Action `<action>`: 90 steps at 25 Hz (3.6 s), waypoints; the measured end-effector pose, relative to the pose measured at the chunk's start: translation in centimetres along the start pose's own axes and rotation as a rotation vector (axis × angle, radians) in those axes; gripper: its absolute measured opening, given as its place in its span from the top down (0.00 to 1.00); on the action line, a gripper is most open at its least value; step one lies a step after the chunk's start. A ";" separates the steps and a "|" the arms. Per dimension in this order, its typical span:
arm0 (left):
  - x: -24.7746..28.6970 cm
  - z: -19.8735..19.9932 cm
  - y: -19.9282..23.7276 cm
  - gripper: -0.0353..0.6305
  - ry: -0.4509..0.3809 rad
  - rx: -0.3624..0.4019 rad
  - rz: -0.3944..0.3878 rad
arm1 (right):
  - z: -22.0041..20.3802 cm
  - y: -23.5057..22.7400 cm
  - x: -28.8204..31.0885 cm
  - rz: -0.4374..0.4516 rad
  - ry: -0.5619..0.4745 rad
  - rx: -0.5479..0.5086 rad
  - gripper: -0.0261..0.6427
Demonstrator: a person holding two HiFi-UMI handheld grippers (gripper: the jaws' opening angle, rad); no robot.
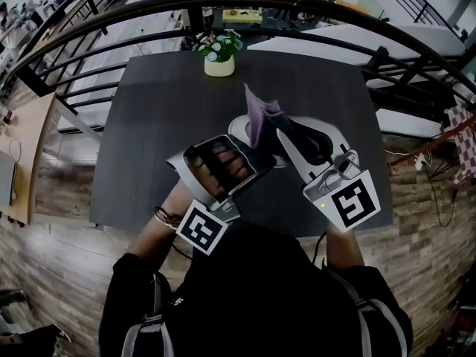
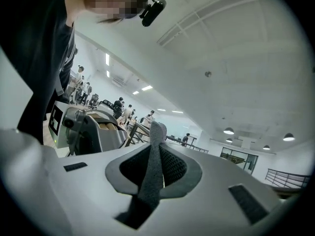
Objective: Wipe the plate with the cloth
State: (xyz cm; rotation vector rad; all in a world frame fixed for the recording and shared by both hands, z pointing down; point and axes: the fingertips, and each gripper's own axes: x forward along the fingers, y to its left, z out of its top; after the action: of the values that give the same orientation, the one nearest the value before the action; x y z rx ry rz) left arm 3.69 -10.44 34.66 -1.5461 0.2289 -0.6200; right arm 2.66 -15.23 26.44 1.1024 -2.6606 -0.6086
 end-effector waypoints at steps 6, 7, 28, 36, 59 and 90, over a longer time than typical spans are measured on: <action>-0.1 0.2 0.2 0.92 -0.007 0.015 0.007 | -1.4 1.4 0.8 0.075 0.052 0.028 0.90; -0.1 0.3 0.4 0.92 -0.009 0.018 0.013 | -1.6 1.6 0.8 0.089 0.061 0.032 0.90; -1.1 1.4 0.8 0.91 -0.029 0.043 0.039 | -4.9 0.9 -0.1 0.054 0.153 0.090 0.90; -1.5 0.9 0.9 0.91 -0.029 0.039 0.040 | -6.7 -0.6 0.2 0.006 0.188 0.091 0.90; 0.3 0.1 0.3 0.92 -0.031 -0.004 0.018 | -13.5 -5.4 -0.9 -0.135 0.300 0.118 0.90; 0.1 1.6 -1.1 0.91 -0.052 0.082 -0.041 | -2.8 5.2 2.5 0.467 0.039 -0.059 0.90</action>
State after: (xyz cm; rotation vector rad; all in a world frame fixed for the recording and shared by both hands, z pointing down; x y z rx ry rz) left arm 4.35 -9.01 35.87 -1.4886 0.1314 -0.6130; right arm -1.47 -14.53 31.35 0.4409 -2.7043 -0.5574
